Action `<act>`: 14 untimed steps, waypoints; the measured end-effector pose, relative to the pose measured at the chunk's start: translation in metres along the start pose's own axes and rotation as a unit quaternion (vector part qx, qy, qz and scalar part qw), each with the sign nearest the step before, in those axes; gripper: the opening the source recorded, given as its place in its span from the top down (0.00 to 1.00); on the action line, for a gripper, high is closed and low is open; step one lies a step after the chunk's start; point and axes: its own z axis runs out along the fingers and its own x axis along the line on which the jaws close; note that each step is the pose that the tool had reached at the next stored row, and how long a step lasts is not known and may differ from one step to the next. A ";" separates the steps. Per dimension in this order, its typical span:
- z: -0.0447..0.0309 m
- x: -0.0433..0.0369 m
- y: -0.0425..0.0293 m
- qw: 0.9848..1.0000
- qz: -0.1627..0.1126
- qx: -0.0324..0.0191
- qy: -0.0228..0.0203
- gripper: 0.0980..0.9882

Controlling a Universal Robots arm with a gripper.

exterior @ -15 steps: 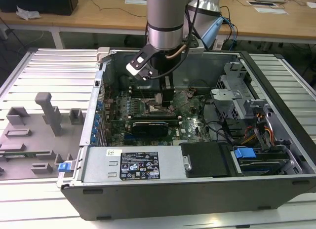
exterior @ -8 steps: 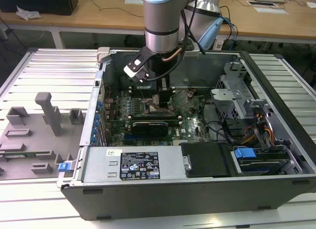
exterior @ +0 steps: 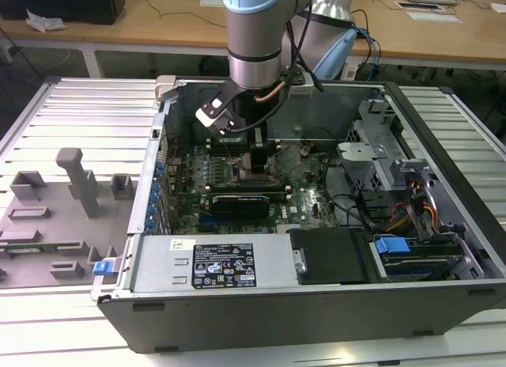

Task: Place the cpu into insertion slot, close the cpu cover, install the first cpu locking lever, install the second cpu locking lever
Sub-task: 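Place the cpu into insertion slot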

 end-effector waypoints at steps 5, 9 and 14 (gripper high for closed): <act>0.0074 0.0009 -0.0018 1.000 0.006 0.000 -0.001 0.50; 0.0144 0.0025 -0.0030 1.000 0.015 0.000 -0.001 0.50; 0.0192 0.0055 -0.0036 1.000 0.018 0.000 -0.002 0.50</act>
